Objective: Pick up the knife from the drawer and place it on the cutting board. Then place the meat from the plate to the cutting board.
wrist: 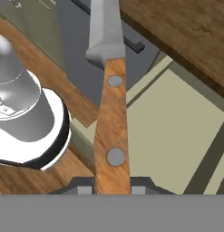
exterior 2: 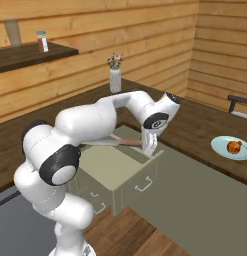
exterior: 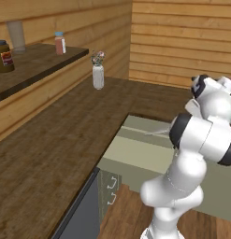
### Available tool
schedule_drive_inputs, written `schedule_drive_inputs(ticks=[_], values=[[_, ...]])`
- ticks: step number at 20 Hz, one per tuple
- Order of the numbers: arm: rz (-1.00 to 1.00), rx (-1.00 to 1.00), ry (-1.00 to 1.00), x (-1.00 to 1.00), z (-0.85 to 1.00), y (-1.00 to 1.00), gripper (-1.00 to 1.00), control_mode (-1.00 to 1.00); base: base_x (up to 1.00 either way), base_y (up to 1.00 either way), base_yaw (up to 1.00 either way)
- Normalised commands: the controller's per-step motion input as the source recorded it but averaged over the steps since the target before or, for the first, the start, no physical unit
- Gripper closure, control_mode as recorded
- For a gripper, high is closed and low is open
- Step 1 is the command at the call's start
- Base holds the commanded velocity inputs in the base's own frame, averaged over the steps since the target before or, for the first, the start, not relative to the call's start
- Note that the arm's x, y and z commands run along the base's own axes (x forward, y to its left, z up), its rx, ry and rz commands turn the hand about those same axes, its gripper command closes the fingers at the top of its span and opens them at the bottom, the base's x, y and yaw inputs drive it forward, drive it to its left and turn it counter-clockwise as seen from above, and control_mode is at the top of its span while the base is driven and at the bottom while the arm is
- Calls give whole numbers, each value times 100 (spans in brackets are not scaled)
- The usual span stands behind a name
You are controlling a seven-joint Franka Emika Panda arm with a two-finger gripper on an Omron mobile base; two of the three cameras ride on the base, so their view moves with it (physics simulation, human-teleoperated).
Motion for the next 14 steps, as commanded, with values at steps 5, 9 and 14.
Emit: schedule_drive_inputs(ticks=[5, 9, 14], values=[[-27, 3, 15, -20, 74, 41, 100, -100, 0, 0, 0], [-50, 3, 27, 0, 31, 50, 100, -100, 0, 0, 0], [-52, 1, 12, -12, 1, 60, 100, -100, 0, 0, 0]])
